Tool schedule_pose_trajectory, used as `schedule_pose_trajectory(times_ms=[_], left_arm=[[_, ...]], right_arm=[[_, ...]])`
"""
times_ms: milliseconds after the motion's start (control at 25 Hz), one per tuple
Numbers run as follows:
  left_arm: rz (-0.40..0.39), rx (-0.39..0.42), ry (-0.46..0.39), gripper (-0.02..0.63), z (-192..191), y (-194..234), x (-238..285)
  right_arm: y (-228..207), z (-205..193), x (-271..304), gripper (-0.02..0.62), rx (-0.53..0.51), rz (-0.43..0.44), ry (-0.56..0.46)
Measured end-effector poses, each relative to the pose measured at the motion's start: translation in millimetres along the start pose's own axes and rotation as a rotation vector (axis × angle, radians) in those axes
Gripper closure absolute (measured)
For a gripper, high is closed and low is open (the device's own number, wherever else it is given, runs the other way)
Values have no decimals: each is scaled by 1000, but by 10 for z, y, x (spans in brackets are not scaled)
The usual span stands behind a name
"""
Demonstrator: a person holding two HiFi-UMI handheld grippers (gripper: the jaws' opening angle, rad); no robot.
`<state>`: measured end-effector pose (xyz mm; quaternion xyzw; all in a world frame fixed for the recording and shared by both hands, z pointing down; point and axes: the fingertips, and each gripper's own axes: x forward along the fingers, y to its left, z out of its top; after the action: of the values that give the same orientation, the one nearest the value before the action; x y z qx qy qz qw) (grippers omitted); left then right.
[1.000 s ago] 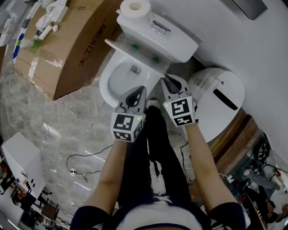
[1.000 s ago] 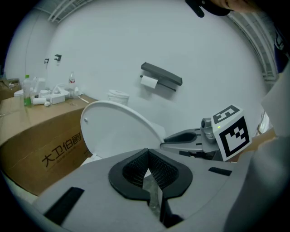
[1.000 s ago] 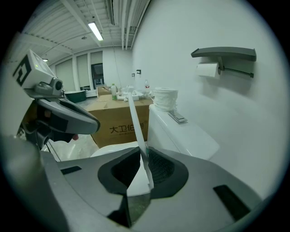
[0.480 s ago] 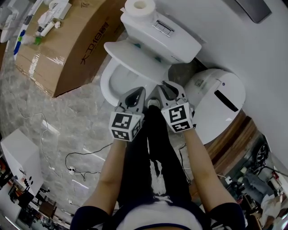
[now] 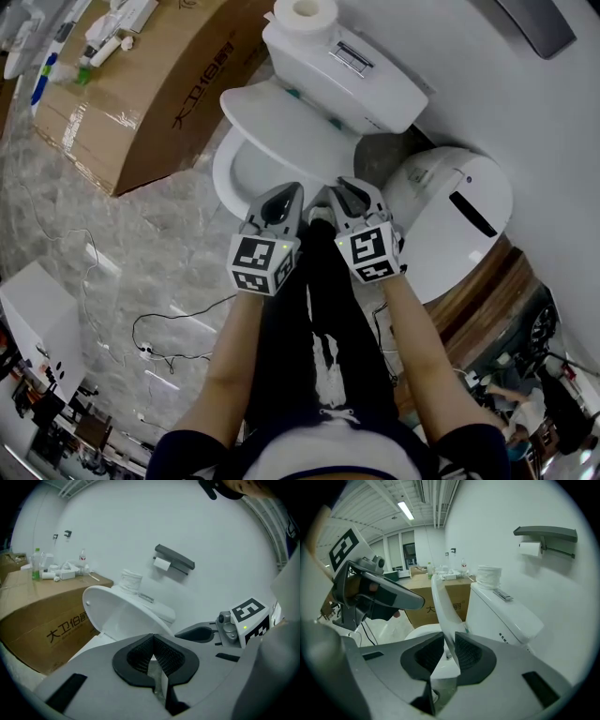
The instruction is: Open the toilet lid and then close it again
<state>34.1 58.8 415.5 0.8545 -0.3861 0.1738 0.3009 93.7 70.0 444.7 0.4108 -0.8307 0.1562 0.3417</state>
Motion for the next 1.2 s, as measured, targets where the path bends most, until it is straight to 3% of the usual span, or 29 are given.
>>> schedule_pose_trajectory(times_ms=[600,800,1000,1200], left_arm=[[19,-53,30,597,-169,141,-137],[4,-130,30,595,-240,206,-230],[-94,-251,4,540,-287,154,-302],[-114,-364,-15,534,-376,217,-355]], right_arm=[[273,-70,47,538,-62,36,32],[377,-100,58,537,-82,48,42],[499,-169,99,534,-108,69,64],[659,-260,150,531,-150,97,90]])
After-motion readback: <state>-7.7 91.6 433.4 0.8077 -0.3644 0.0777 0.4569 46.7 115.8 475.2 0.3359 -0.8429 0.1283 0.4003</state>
